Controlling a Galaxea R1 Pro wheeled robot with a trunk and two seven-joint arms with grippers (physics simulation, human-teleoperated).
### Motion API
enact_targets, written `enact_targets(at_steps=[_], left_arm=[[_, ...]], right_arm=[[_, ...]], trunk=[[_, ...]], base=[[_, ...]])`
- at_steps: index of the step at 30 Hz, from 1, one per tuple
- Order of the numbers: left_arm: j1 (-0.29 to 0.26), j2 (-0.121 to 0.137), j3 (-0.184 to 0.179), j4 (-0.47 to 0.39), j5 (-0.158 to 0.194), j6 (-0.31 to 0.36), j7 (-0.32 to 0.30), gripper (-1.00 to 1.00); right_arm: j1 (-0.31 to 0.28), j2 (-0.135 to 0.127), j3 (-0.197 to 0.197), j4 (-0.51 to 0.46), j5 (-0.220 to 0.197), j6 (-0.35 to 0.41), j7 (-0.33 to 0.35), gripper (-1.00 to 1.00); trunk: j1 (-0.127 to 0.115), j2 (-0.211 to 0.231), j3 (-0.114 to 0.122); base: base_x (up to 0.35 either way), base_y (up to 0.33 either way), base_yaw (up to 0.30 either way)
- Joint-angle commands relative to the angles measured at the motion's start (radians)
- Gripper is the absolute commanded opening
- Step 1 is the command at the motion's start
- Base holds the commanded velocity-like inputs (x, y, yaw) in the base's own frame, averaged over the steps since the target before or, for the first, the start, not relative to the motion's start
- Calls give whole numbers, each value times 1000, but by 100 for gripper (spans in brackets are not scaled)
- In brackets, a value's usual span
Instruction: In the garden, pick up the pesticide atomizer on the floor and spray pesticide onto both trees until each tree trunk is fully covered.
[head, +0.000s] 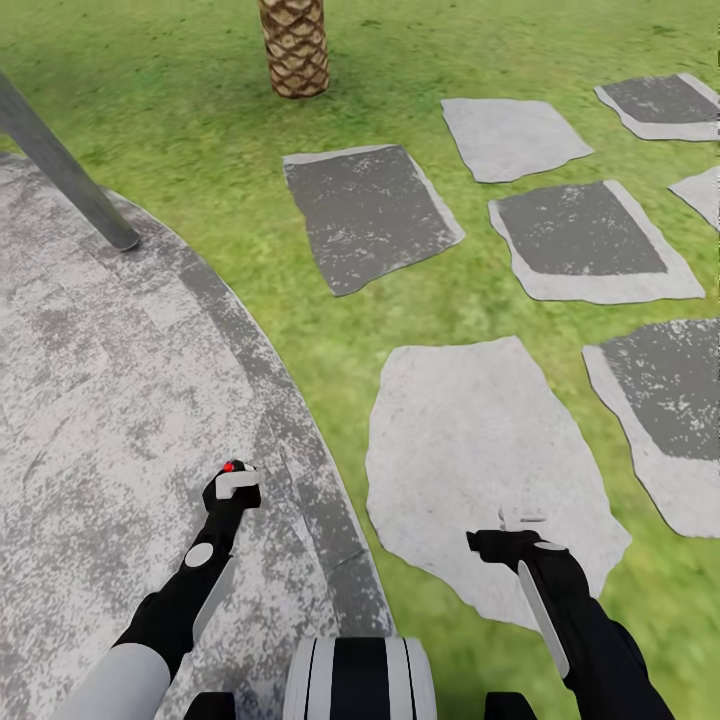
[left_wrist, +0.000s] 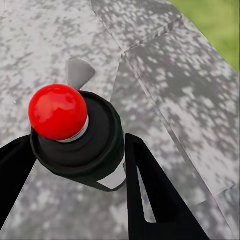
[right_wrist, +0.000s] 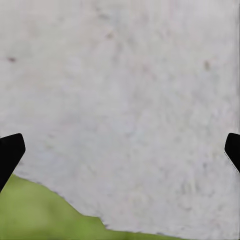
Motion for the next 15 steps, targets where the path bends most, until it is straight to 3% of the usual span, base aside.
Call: enact_targets(at_steps=[1, 15], left_arm=[[0, 0, 0, 0, 0, 0, 0, -100], [0, -1, -2, -26, 0, 2, 2, -100]], right_arm=[[0, 0, 0, 0, 0, 0, 0, 100], [1, -1, -12, -4, 2, -7, 0, 100]], trunk=[[0, 0, 4], [-7, 4, 58]], base=[[0, 0, 0], [0, 0, 0]])
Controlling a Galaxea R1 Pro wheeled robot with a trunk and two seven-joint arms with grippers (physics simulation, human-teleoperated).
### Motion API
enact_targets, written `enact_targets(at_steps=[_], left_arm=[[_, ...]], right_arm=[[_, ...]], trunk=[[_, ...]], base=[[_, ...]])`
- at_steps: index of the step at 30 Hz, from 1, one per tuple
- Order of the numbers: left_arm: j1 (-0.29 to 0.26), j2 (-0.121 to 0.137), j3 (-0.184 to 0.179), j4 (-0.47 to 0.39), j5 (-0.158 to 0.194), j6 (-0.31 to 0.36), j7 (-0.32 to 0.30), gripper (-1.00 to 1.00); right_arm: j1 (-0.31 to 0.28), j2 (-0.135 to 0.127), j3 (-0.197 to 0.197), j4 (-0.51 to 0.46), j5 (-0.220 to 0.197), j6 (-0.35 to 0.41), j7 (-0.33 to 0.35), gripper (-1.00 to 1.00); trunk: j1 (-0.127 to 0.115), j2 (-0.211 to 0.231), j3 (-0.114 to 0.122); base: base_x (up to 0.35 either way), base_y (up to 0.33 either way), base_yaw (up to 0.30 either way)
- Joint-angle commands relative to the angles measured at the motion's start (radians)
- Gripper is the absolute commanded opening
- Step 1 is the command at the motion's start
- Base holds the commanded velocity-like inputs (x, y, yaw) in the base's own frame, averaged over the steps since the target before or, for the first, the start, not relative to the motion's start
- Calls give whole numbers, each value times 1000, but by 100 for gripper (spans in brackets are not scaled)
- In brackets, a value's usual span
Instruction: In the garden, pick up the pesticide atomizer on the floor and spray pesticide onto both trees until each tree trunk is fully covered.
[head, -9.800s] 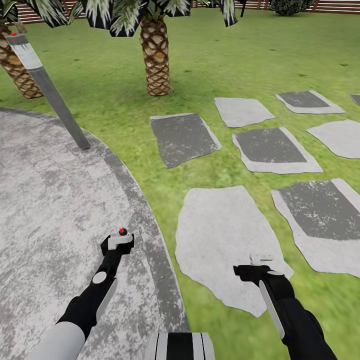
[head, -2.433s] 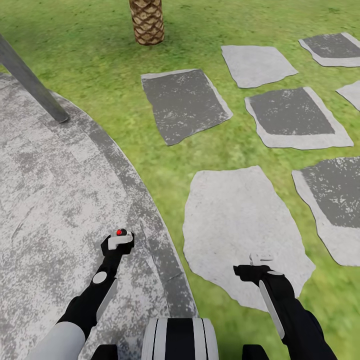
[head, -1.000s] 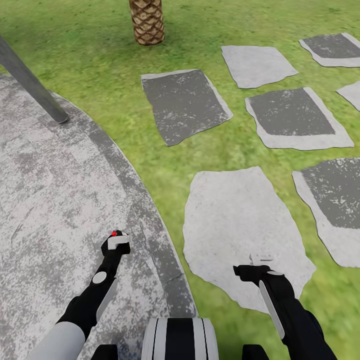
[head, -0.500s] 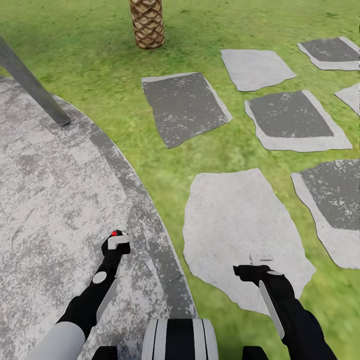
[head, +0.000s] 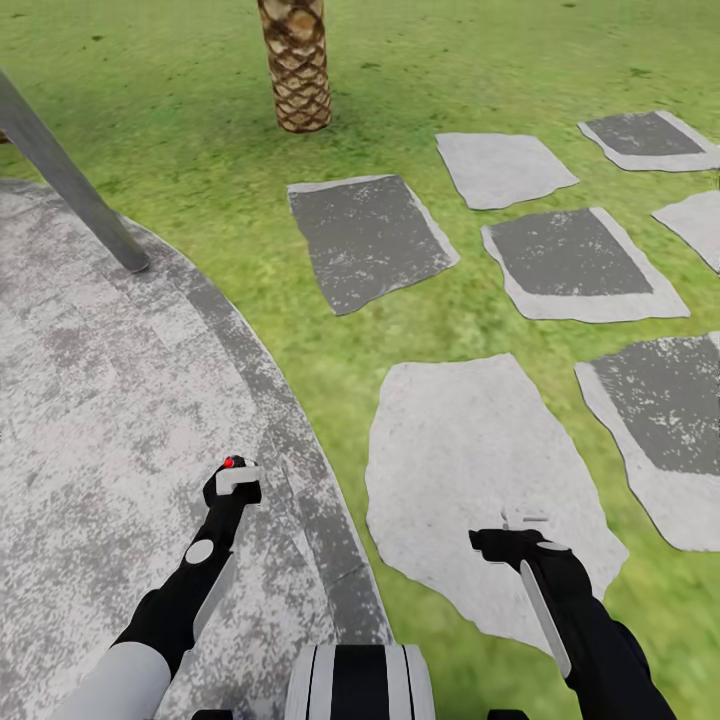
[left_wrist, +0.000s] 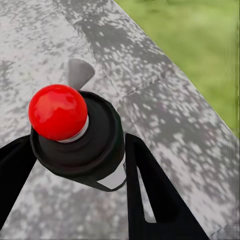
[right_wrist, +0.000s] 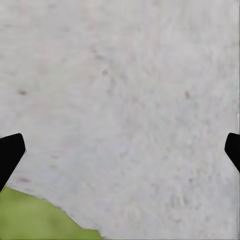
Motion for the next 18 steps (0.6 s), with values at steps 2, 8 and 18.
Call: enact_targets(at_steps=[2, 8, 18], left_arm=[[0, 0, 0, -13, 1, 2, 2, -100], [0, 0, 1, -44, 1, 22, 3, -100], [0, 0, 1, -52, 0, 138, 3, -100]], right_arm=[[0, 0, -1, -5, 0, 0, 0, 100], [1, 0, -2, -138, 0, 4, 1, 100], [3, 0, -8, -207, -2, -21, 3, 100]], trunk=[[-1, 1, 8], [-4, 2, 31], [-8, 4, 70]], base=[[0, 0, 0], [0, 0, 0], [0, 0, 0]])
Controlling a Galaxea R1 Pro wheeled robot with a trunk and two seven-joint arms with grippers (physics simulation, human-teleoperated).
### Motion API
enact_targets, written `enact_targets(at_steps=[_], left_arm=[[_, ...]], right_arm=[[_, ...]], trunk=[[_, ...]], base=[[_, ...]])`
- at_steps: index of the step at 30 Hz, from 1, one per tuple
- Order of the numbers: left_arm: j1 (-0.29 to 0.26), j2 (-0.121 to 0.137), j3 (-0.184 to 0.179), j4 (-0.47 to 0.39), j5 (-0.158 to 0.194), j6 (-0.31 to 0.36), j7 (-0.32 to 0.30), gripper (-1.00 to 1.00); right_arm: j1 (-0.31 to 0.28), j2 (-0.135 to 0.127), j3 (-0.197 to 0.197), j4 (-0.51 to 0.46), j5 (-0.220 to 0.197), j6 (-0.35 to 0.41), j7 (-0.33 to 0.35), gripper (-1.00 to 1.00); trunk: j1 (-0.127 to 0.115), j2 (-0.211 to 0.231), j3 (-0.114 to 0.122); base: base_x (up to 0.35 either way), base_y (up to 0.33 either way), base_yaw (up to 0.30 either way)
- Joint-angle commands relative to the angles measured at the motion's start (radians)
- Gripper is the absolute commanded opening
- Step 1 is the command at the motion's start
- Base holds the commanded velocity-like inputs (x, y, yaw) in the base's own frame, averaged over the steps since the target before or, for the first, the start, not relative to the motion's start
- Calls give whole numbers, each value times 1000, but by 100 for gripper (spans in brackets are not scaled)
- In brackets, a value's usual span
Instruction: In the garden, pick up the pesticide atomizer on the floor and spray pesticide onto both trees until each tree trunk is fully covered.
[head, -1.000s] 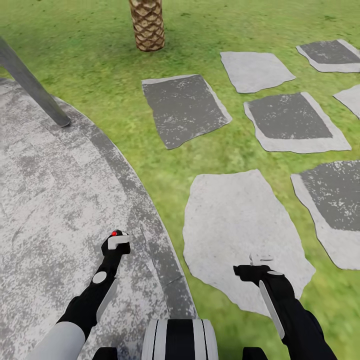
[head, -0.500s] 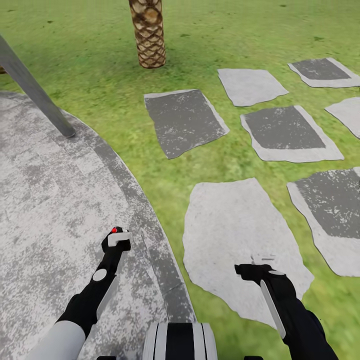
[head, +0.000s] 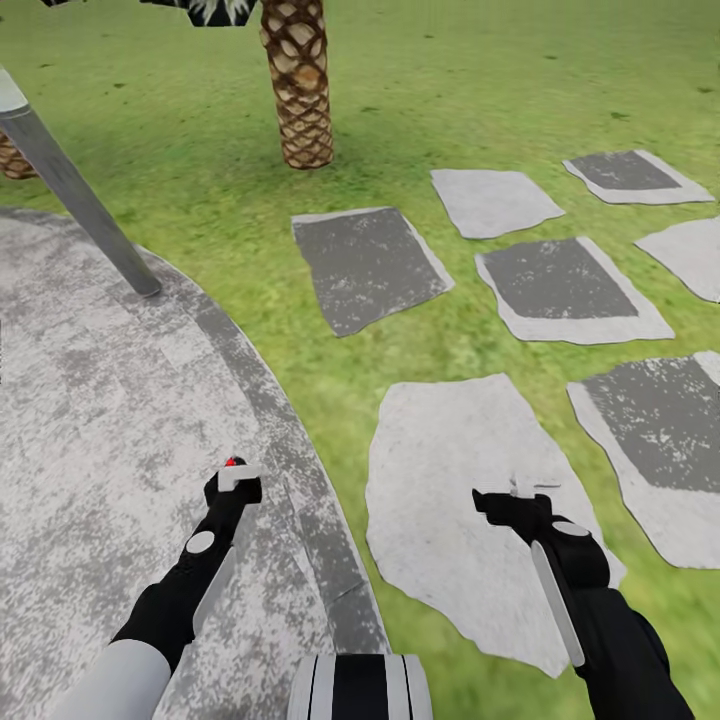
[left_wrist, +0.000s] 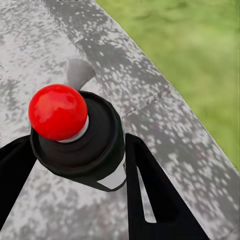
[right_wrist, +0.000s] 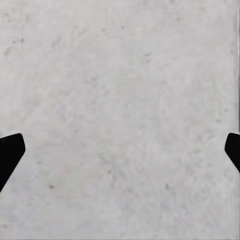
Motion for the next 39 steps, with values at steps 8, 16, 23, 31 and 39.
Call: enact_targets(at_steps=[8, 16, 23, 31, 39], left_arm=[[0, -2, 0, -17, 2, 88, 0, -100], [2, -29, -11, -181, 4, 208, 0, -100], [4, -29, -28, -187, 3, 211, 0, -100], [9, -29, -28, -187, 2, 211, 0, -100], [9, -29, -29, -187, 6, 211, 0, -100]], right_arm=[[0, 0, 0, -1, 0, -177, -1, 100], [0, 1, -2, 1, 0, -185, -3, 100], [0, 2, -59, 1, -5, -183, -5, 100], [0, 6, -110, 1, -5, -179, -8, 100], [0, 9, -117, 0, 2, -179, -9, 100]], trunk=[[-4, 2, 31], [-7, 4, 62], [-10, 5, 89], [-14, 7, 120], [-18, 9, 152]], base=[[0, 0, 0], [0, 0, 0], [0, 0, 0], [0, 0, 0], [0, 0, -9]])
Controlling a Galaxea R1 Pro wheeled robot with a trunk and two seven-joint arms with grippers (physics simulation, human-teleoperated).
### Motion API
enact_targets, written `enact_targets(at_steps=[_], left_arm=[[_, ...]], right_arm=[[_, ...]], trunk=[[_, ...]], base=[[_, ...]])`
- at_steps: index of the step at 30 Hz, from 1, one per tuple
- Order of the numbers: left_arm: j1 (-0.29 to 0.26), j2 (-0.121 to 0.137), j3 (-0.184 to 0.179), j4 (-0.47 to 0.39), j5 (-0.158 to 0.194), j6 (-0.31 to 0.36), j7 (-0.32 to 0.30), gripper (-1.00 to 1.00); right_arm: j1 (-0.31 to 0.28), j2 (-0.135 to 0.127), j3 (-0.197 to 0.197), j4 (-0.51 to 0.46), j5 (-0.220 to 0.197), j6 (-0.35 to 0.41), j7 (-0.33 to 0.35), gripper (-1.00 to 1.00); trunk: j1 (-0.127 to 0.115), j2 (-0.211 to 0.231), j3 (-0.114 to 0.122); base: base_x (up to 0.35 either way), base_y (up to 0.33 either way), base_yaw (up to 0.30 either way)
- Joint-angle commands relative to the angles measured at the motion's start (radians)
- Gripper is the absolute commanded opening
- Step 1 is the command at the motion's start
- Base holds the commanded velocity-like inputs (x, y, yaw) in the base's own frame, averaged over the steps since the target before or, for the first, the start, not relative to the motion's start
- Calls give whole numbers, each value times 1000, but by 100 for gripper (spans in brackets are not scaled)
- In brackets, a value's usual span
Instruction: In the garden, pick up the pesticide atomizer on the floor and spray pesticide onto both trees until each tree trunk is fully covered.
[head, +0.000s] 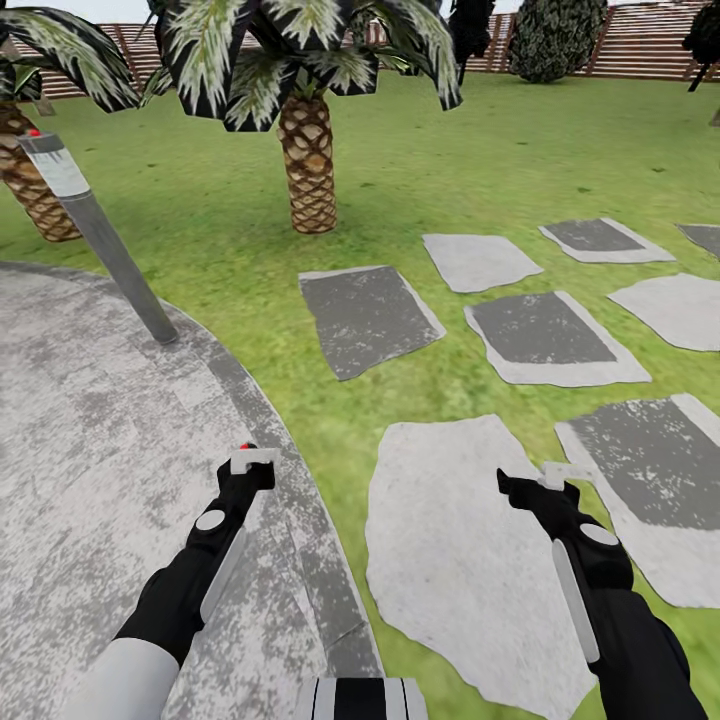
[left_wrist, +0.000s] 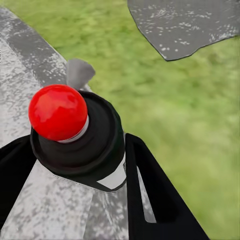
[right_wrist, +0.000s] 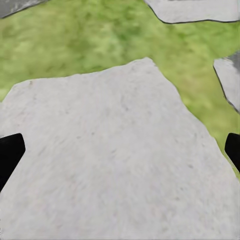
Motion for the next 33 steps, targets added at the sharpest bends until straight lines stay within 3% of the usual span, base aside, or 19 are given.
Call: enact_targets(at_steps=[1, 24, 33], left_arm=[[0, 0, 0, 0, 0, 0, 0, -100], [0, 0, -1, 0, 2, 0, 0, -100], [0, 0, -1, 0, 2, 0, 0, -100]], right_arm=[[0, 0, 0, 0, 0, 0, 0, 100], [0, -5, -4, 0, -1, 2, 1, 100], [0, -5, -5, 0, -1, 2, 1, 100]], trunk=[[0, 0, 5], [-11, 6, 120], [-11, 6, 130]], base=[[0, 0, -92], [0, 0, -186], [0, 0, -194]])
